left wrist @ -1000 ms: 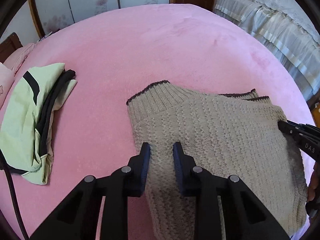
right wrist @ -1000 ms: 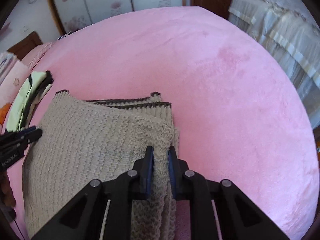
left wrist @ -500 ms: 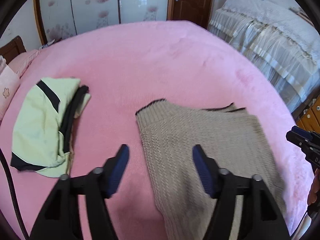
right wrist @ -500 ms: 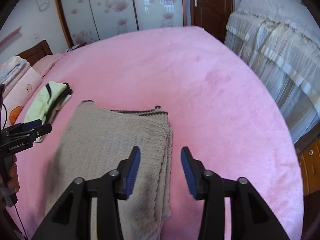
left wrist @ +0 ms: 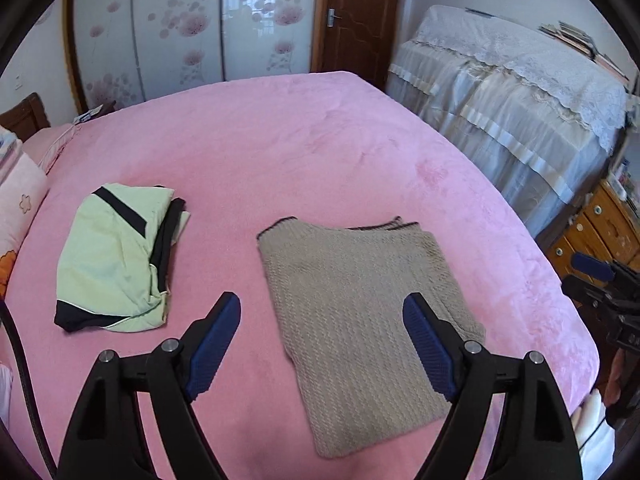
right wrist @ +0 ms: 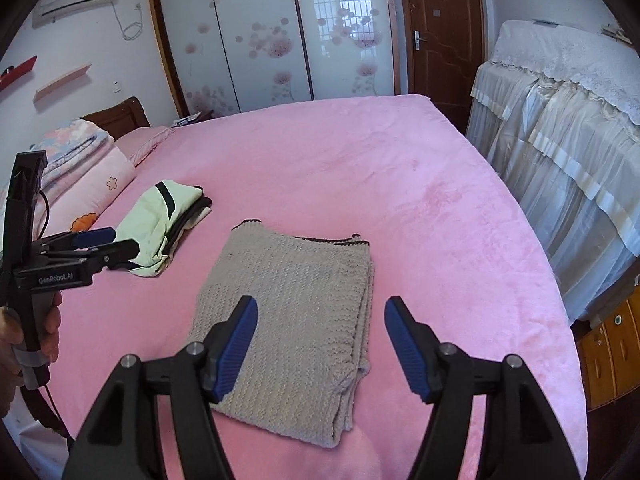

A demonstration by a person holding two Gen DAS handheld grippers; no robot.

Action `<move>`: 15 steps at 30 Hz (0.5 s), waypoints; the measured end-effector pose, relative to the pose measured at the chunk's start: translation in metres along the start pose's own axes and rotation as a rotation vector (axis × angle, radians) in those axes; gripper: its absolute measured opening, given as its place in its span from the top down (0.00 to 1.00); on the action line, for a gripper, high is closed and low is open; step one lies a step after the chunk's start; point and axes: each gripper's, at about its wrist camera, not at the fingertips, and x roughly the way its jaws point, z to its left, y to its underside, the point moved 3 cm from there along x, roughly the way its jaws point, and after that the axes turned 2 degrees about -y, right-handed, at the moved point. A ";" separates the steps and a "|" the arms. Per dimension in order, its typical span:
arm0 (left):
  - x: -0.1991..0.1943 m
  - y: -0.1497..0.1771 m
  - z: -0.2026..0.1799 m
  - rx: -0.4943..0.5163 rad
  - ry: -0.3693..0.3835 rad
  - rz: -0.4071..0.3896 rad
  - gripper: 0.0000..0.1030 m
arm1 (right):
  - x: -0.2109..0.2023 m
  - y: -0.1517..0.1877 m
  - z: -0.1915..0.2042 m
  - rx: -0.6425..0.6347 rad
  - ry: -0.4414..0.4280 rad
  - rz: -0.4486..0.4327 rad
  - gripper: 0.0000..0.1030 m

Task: Fold large clothes
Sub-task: 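Open both tools and press the folded cardigan flat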

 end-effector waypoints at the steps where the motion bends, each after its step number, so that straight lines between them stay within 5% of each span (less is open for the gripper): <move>1: -0.003 0.003 -0.004 0.012 0.013 -0.003 0.20 | -0.001 0.001 -0.001 -0.005 -0.002 -0.007 0.36; 7: 0.003 0.024 -0.019 0.056 0.004 -0.022 0.20 | 0.010 0.019 -0.006 -0.012 -0.055 0.034 0.30; 15: 0.088 0.062 -0.005 -0.041 0.139 0.189 0.20 | 0.072 0.050 -0.033 0.108 -0.116 0.162 0.18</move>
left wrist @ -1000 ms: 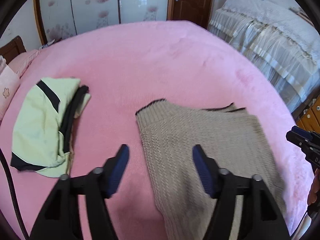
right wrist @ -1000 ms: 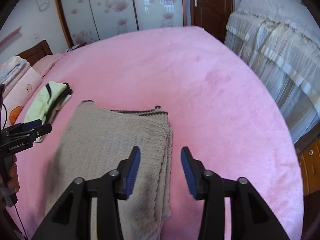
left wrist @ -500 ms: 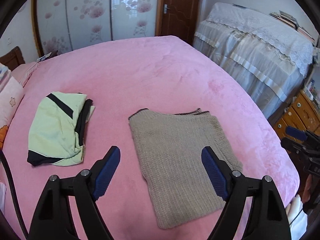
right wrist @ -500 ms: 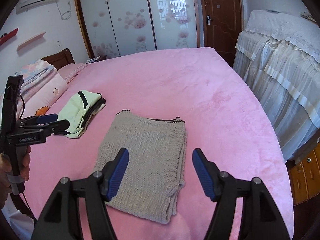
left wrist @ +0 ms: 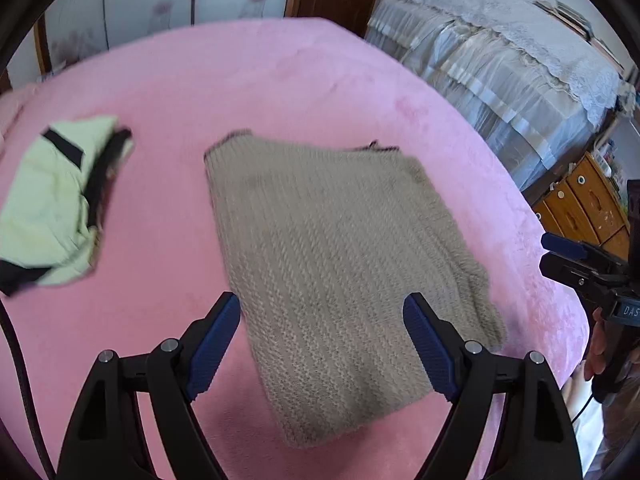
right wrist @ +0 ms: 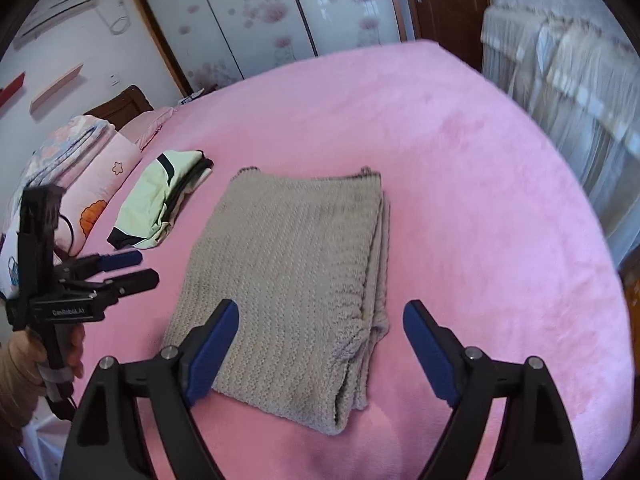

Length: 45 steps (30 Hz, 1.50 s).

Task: Fold large clothes
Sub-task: 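Open both tools and press the folded cardigan flat, then grasp the folded cardigan end with both tools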

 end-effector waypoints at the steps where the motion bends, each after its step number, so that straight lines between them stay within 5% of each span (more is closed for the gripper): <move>1: 0.012 0.003 0.005 -0.019 0.014 0.020 0.20 | 0.012 0.002 -0.005 0.012 -0.005 0.018 0.18; 11: 0.092 0.021 0.038 -0.140 0.095 0.106 0.19 | 0.108 0.009 -0.054 0.109 -0.118 0.181 0.18; 14: 0.104 0.022 0.042 -0.162 0.121 0.099 0.10 | 0.129 0.006 -0.065 0.143 -0.186 0.219 0.18; 21: 0.129 0.026 0.055 -0.219 0.211 0.094 0.05 | 0.156 0.001 -0.071 0.189 -0.342 0.228 0.16; 30: 0.140 0.018 0.053 -0.185 0.197 0.155 0.01 | 0.171 -0.001 -0.055 0.157 -0.317 0.246 0.12; 35: 0.134 0.006 0.043 -0.192 0.111 0.144 0.21 | 0.161 -0.006 -0.034 0.127 -0.273 0.212 0.46; 37: 0.122 0.002 0.038 -0.171 0.091 0.127 0.44 | 0.154 -0.008 -0.030 0.132 -0.255 0.199 0.51; 39: 0.106 0.000 0.031 -0.130 0.066 0.103 0.52 | 0.141 -0.007 -0.020 0.133 -0.229 0.171 0.53; 45: 0.035 0.011 0.014 -0.007 0.017 0.021 0.54 | 0.092 0.012 0.023 0.122 -0.202 0.117 0.56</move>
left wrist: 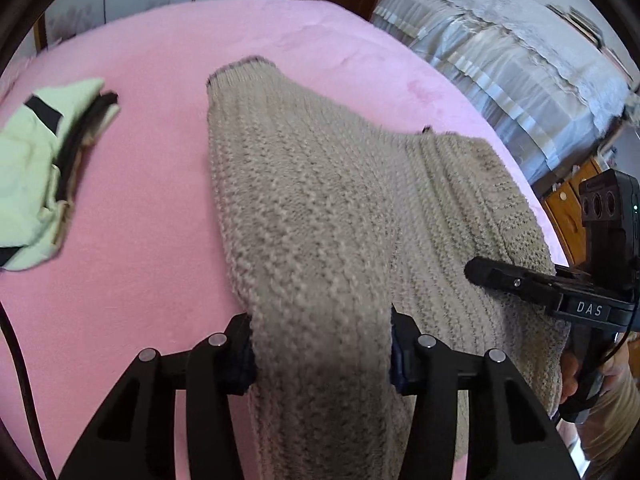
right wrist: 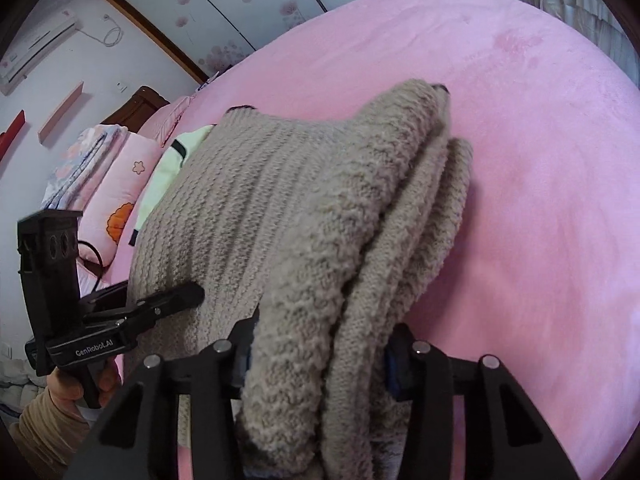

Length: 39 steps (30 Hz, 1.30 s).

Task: Fold large clothes
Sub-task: 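Grasp the folded cardigan end with both tools, then lift the cardigan with both tools and lay it onto the green garment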

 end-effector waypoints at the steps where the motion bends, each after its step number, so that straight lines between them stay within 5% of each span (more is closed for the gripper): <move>1: -0.012 0.003 0.002 0.012 0.003 -0.002 0.54 | -0.007 0.007 0.012 -0.001 0.003 -0.006 0.56; 9: -0.137 0.016 0.049 0.042 -0.003 -0.064 0.54 | -0.044 0.010 0.111 -0.031 -0.085 -0.058 0.56; 16: -0.234 -0.022 0.144 0.049 -0.104 -0.121 0.53 | -0.027 -0.051 0.239 -0.187 -0.156 -0.113 0.56; 21: -0.258 -0.076 0.236 0.013 -0.168 -0.146 0.53 | 0.029 -0.117 0.304 -0.209 -0.219 -0.127 0.56; 29: -0.204 -0.152 0.388 -0.049 -0.208 -0.130 0.52 | 0.171 -0.207 0.352 -0.229 -0.243 -0.126 0.56; 39: -0.051 -0.167 0.485 -0.177 -0.261 -0.042 0.48 | 0.332 -0.217 0.315 -0.190 -0.186 -0.035 0.56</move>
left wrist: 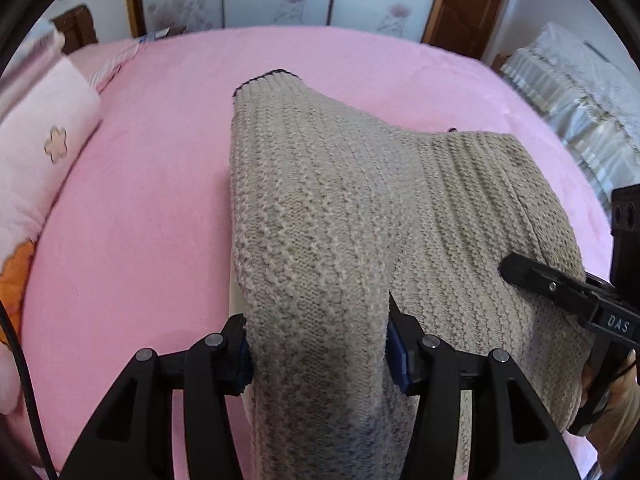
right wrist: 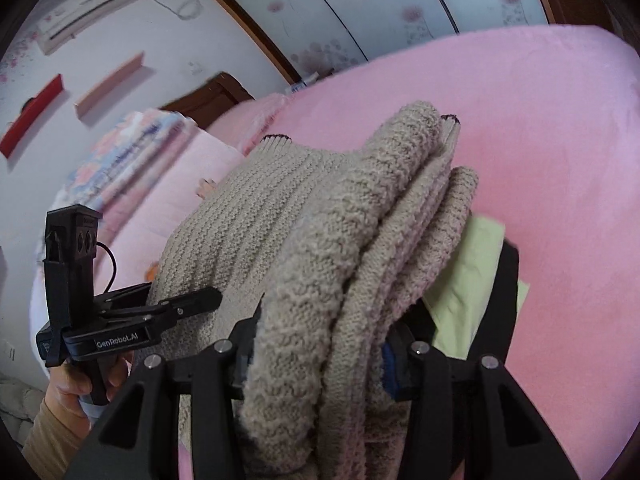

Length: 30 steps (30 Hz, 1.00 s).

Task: Fold large clothes
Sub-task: 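Lift the cardigan with both tools and lay it onto the green garment, then open both tools and release the cardigan on the stack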

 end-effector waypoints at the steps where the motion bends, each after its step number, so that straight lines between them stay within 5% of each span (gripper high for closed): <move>1: 0.010 0.003 0.002 -0.008 -0.006 0.002 0.45 | 0.006 0.009 -0.007 -0.011 0.029 0.014 0.56; 9: 0.026 0.017 0.028 -0.070 -0.022 -0.098 0.08 | 0.019 0.020 -0.017 -0.081 0.091 0.024 0.43; 11: 0.020 0.018 0.027 -0.072 -0.044 -0.112 0.07 | 0.012 0.016 -0.014 -0.072 0.132 0.045 0.36; 19: -0.063 0.046 -0.004 -0.130 -0.064 -0.217 0.07 | -0.062 0.030 0.020 -0.151 0.246 0.036 0.36; 30: -0.213 0.115 -0.083 -0.101 -0.109 -0.204 0.07 | -0.215 0.088 0.095 -0.124 0.216 0.027 0.36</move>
